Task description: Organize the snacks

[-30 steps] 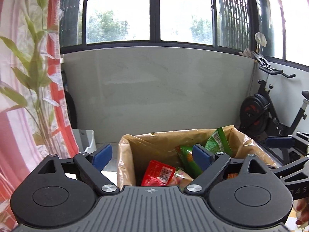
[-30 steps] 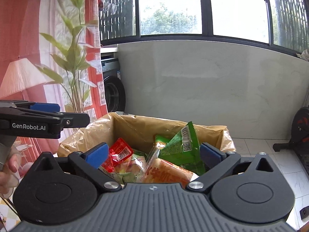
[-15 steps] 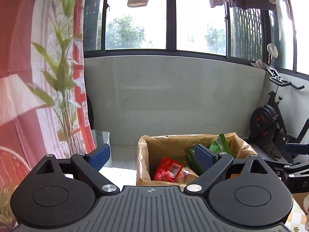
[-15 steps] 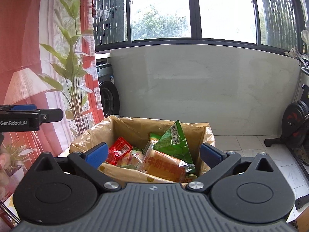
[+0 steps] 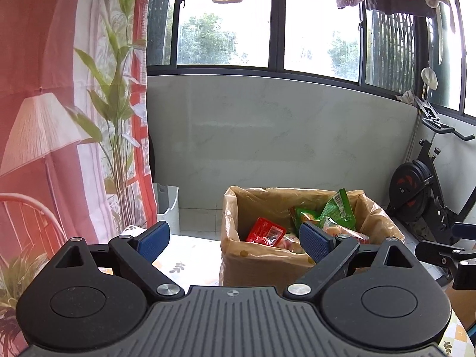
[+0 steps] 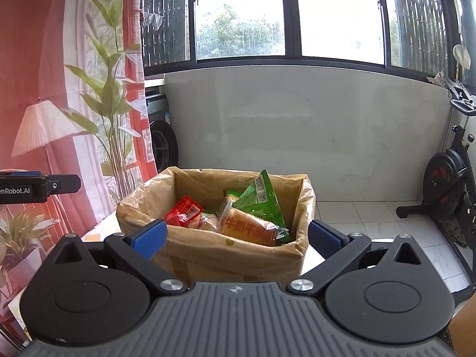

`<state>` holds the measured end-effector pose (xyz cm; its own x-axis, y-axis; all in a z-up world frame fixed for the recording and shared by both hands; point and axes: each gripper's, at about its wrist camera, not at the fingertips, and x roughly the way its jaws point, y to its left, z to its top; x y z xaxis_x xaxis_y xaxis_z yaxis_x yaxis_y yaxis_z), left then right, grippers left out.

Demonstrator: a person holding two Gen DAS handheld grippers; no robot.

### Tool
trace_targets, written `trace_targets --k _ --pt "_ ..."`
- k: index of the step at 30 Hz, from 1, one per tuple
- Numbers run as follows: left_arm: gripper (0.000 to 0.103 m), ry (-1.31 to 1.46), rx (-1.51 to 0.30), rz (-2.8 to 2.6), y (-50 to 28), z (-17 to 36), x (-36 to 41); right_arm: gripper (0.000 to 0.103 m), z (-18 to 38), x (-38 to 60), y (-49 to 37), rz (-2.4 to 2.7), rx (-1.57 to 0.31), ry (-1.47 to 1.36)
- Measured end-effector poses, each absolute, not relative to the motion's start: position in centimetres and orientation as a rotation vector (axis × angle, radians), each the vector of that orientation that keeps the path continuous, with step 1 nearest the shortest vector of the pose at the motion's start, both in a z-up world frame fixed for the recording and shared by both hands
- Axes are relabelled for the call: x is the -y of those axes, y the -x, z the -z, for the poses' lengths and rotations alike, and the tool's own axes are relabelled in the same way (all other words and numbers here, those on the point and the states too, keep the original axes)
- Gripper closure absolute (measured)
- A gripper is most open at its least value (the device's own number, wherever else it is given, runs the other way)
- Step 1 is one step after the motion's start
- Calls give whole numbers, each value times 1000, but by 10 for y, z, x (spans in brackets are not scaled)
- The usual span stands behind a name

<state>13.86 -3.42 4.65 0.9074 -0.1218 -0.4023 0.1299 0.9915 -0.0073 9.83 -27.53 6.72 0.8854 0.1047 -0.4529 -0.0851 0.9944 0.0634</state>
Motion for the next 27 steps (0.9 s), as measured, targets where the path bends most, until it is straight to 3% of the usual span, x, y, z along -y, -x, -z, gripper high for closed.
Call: trace_targets --k 27 --pt "8 -14 -421 121 -135 -44 33 0 -64 283 -92 -69 -490 -76"
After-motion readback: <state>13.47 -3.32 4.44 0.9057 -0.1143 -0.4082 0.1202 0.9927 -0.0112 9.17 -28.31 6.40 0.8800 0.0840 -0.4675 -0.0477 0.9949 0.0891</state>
